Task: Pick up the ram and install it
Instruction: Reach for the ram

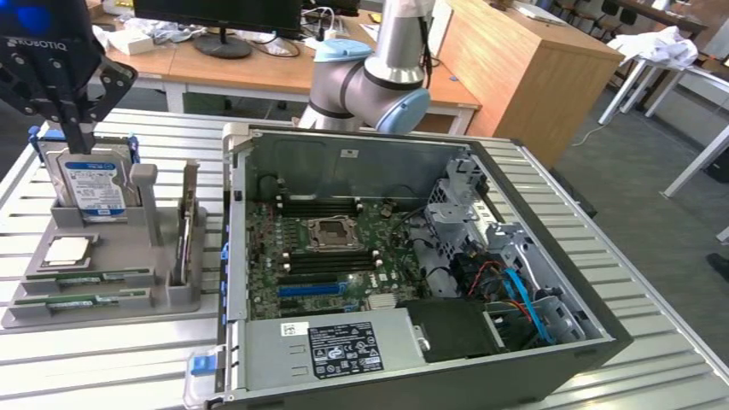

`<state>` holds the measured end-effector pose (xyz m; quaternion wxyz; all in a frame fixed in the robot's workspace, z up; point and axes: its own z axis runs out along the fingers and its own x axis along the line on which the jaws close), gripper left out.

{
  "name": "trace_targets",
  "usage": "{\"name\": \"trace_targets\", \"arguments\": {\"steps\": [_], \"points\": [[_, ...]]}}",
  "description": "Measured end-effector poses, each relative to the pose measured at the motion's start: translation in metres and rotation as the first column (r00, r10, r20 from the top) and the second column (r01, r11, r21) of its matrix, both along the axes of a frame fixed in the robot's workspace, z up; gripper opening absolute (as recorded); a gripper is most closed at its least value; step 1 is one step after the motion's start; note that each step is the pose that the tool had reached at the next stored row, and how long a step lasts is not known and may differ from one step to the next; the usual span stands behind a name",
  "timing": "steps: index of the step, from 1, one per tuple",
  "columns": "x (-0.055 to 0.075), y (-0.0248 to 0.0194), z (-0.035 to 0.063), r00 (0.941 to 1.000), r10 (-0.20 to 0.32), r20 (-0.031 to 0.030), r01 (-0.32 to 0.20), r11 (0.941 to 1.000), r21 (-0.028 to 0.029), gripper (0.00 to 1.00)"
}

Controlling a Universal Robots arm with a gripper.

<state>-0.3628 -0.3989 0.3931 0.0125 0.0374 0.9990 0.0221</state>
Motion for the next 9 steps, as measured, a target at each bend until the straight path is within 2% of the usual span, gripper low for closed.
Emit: {"name": "trace_targets", "arguments": {"steps": [9], "points": [[-0.0001, -0.0008, 0.0000, 1.0000, 0.000, 0.0000, 0.000, 1.0000, 0.0000, 0.10]]}}
